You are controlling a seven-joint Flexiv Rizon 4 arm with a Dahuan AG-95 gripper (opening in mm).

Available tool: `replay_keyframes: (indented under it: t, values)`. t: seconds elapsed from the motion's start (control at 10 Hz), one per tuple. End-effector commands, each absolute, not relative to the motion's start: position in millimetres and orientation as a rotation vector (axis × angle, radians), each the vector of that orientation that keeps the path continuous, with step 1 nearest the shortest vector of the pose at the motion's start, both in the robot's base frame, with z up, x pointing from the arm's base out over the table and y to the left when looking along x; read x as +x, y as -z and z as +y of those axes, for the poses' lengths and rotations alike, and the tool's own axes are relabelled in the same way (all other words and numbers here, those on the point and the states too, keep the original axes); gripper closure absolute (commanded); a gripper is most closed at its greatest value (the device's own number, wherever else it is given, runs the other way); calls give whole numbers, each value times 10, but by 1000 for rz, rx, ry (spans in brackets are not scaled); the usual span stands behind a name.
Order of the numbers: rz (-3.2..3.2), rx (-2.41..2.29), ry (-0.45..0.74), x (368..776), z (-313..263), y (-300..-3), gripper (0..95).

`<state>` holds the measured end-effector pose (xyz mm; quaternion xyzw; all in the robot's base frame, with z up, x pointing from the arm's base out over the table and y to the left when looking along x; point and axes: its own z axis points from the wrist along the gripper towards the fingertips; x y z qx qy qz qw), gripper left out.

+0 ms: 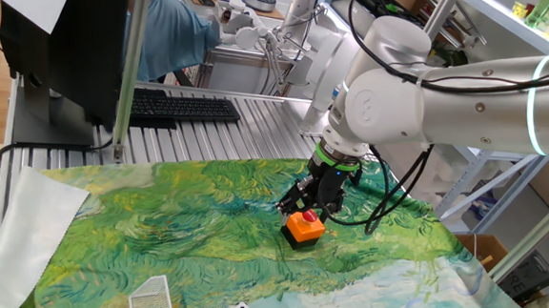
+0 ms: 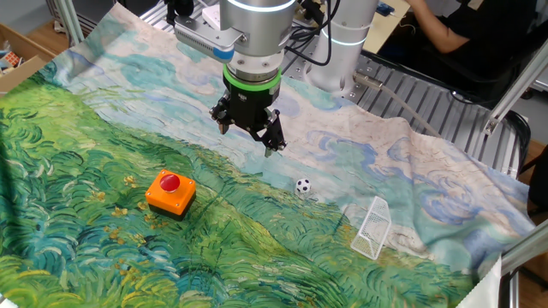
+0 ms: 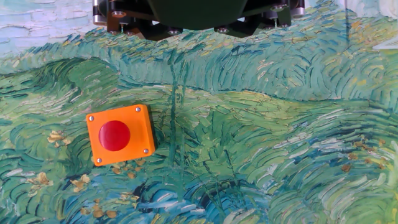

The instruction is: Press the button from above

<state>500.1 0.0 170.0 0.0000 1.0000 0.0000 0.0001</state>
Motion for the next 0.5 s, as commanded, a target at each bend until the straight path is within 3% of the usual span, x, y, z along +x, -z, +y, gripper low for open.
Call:
replay_keyframes:
  t: [0.1,0.5]
  values:
    - [3099,428,48,5000,0,-1700,950]
    - [3100,428,40,4998,-2,-1705,950]
